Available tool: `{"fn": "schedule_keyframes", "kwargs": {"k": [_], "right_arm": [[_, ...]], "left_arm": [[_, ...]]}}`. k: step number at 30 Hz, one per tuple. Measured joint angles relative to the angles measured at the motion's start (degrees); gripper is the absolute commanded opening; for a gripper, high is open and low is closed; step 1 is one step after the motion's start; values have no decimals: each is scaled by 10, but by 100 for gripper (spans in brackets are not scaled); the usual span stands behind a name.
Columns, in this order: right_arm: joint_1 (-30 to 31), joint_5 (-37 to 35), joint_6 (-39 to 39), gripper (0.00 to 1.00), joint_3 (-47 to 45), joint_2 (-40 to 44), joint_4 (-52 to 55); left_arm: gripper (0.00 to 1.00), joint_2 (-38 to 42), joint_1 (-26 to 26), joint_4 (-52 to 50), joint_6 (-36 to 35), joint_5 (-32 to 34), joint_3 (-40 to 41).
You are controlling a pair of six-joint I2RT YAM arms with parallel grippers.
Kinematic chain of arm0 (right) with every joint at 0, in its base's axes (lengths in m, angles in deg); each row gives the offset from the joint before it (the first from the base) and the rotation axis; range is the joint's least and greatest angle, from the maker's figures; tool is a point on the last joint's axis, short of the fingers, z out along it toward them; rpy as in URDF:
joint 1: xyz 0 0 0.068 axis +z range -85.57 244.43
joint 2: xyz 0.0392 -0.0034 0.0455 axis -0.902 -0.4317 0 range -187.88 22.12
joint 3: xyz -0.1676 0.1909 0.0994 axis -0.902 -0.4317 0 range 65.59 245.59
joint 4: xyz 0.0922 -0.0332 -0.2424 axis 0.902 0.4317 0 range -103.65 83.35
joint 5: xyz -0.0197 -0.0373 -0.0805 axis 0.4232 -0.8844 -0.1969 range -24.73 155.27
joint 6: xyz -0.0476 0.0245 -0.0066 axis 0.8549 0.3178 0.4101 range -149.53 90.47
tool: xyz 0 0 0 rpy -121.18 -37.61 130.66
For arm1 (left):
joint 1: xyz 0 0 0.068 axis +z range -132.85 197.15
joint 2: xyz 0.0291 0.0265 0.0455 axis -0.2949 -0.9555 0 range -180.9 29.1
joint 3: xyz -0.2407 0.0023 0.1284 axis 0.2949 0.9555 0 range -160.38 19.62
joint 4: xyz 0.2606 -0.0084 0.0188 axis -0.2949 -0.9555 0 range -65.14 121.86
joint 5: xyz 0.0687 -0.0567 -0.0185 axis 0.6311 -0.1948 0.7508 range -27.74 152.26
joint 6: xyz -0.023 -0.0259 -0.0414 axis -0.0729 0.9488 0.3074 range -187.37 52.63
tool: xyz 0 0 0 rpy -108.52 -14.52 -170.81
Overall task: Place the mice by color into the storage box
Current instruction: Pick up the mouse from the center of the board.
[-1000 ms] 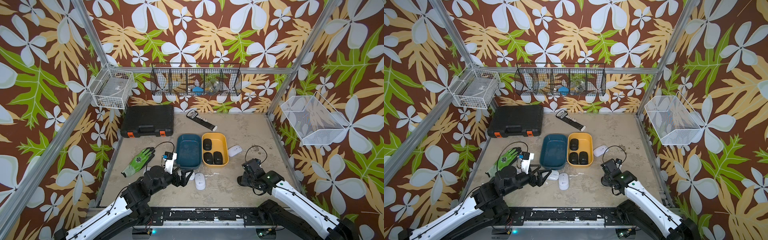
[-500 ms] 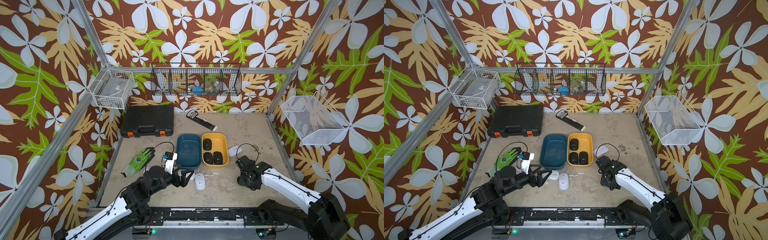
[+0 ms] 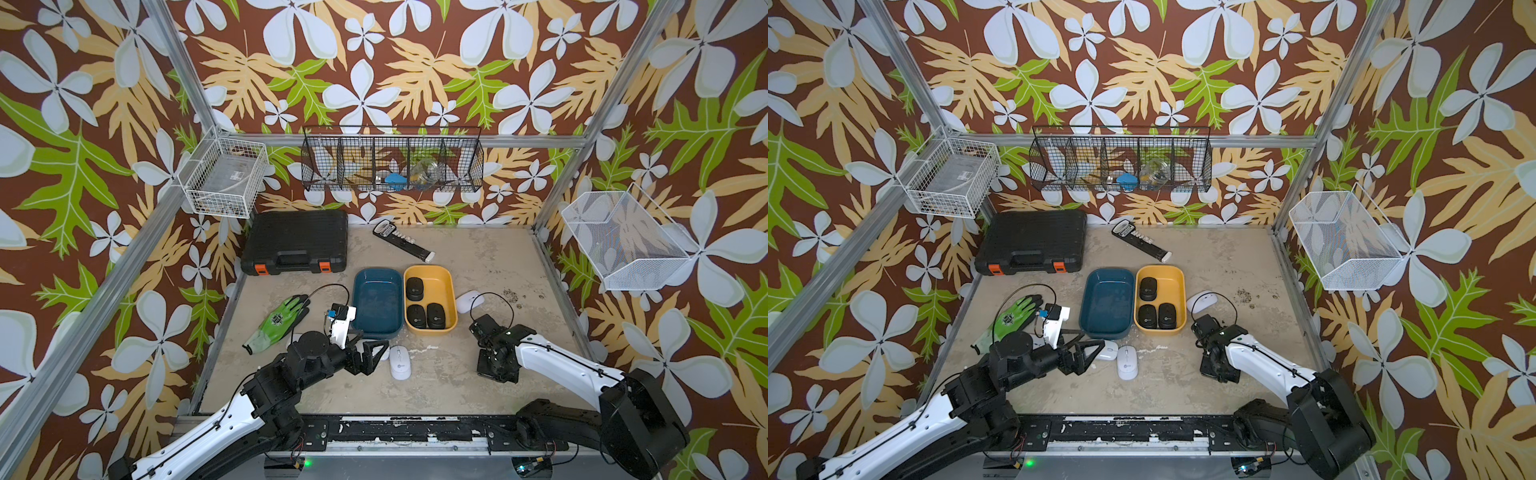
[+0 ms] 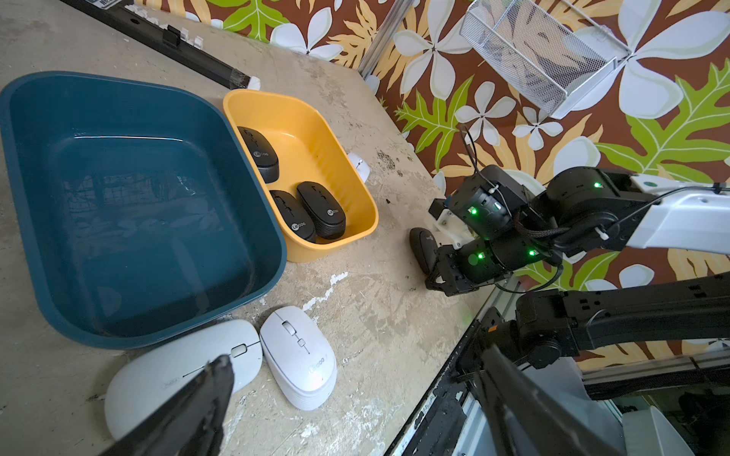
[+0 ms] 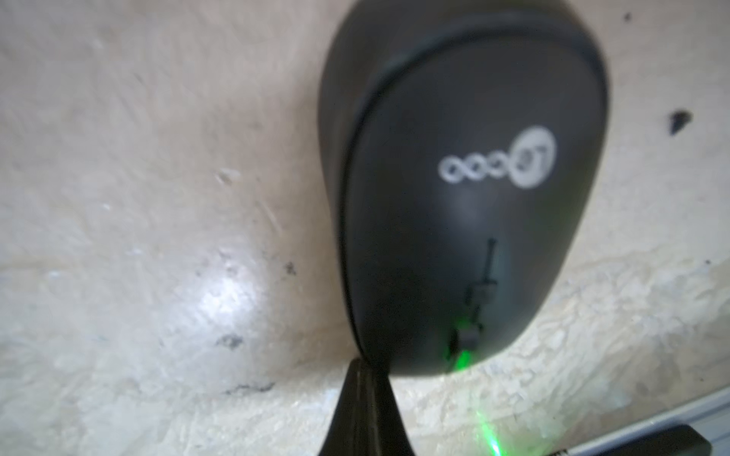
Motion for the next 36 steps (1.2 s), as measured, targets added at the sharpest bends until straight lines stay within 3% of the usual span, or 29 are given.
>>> {"fn": "schedule_keyframes", "kwargs": {"k": [18,29,36], "right_arm": [[-173,-10,107,0,42,66,-2],[-158,82,122,0,6,103,-5],[-149,60,106,0,-6,64,-10]], "left_arm": [[100,-13,0,0,0,4,0],[100,-14,0,0,0,6,0],[100,-14,0,0,0,6,0]]}}
